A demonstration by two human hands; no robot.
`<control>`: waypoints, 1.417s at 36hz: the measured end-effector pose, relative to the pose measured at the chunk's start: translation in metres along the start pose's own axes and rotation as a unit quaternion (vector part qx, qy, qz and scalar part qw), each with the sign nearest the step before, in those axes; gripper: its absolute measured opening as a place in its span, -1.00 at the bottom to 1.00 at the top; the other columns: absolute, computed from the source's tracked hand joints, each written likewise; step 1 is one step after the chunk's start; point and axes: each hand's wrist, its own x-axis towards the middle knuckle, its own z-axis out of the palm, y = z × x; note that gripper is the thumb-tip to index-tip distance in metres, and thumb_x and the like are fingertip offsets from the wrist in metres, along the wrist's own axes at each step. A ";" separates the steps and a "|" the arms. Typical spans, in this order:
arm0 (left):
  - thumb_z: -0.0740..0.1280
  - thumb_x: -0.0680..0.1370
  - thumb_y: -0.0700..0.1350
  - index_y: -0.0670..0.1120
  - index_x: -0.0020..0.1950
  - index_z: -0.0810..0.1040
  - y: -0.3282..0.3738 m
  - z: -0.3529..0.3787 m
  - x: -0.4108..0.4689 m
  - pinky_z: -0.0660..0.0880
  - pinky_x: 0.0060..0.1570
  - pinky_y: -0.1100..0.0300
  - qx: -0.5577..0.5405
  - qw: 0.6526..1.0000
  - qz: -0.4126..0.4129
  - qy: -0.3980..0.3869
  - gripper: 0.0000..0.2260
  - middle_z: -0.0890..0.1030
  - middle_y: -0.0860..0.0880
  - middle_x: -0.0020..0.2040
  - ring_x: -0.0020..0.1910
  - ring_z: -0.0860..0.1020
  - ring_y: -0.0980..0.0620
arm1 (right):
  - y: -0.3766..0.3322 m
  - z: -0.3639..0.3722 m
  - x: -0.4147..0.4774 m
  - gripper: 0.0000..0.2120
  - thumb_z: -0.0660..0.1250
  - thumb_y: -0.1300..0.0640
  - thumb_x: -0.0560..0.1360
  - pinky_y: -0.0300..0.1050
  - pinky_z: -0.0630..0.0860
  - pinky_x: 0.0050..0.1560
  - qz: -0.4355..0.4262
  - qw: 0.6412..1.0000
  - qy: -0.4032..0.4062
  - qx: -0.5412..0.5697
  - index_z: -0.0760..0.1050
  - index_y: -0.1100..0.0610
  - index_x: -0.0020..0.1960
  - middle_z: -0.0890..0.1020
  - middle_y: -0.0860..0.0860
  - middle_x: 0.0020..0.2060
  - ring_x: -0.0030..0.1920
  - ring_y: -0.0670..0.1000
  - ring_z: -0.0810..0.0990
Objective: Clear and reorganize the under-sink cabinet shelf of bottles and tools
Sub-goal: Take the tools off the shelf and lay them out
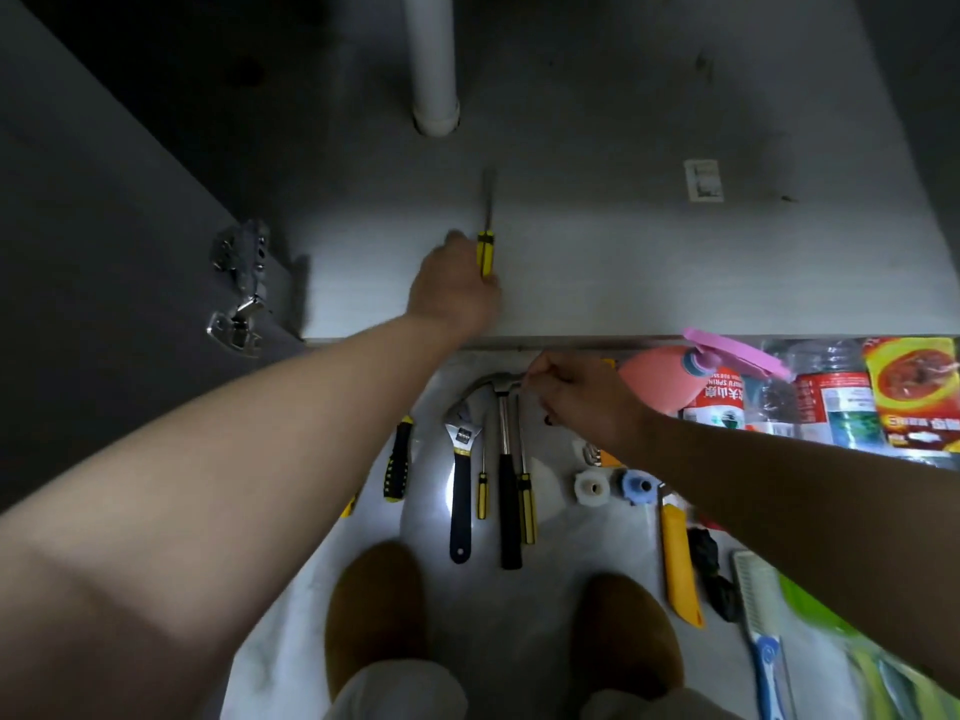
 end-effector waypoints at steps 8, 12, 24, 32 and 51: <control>0.37 0.55 -0.16 0.17 0.07 0.49 -0.058 0.035 -0.118 0.62 -0.05 0.15 -0.226 0.960 0.075 -0.147 -0.77 0.60 0.23 -0.16 -0.15 0.61 0.18 | -0.024 0.007 -0.005 -0.80 0.31 0.00 0.61 -0.28 0.45 -0.44 -0.008 0.994 -0.025 0.103 0.57 0.11 -0.05 0.61 -0.04 -0.35 -0.41 -0.13 0.56; 0.47 0.51 -0.12 0.04 0.05 0.55 -0.084 0.042 -0.142 0.61 0.07 -0.18 -0.242 0.941 -0.001 -0.234 -0.82 0.60 0.07 -0.18 -0.10 0.65 -0.04 | -0.010 0.018 -0.009 -0.80 0.35 0.12 0.57 -0.17 0.45 -0.32 -0.016 0.996 -0.073 -0.044 0.59 0.21 -0.17 0.60 -0.04 -0.42 -0.42 -0.20 0.54; 0.36 0.56 -0.10 0.05 -0.07 0.61 -0.122 0.031 -0.126 0.58 -0.07 0.09 -0.069 0.985 0.021 -0.158 -0.94 0.63 0.06 -0.19 -0.16 0.61 0.08 | 0.031 0.013 -0.007 -0.61 0.36 -0.01 0.57 -0.31 0.39 -0.49 0.149 0.917 -0.180 -0.323 0.44 0.11 -0.38 0.51 -0.05 -0.52 -0.50 -0.12 0.48; 0.35 0.56 -0.14 0.02 -0.03 0.59 -0.114 0.030 -0.119 0.58 -0.06 0.07 -0.056 0.980 0.037 -0.185 -0.93 0.63 0.03 -0.13 -0.14 0.60 0.03 | 0.035 0.028 0.001 -0.85 0.40 0.11 0.51 -0.14 0.45 -0.23 0.147 0.899 -0.134 -0.391 0.50 0.18 -0.13 0.54 0.02 -0.27 -0.14 0.05 0.59; 0.22 0.66 0.07 -0.02 0.24 0.53 0.004 0.003 -0.101 0.51 0.11 0.09 0.272 0.817 0.230 -0.453 -0.74 0.61 0.00 0.16 0.07 0.55 0.04 | -0.014 -0.058 -0.066 -0.77 0.29 0.17 0.54 -0.28 0.57 -0.41 0.140 0.870 -0.242 -0.406 0.64 0.28 0.07 0.73 0.16 -0.10 -0.28 0.05 0.66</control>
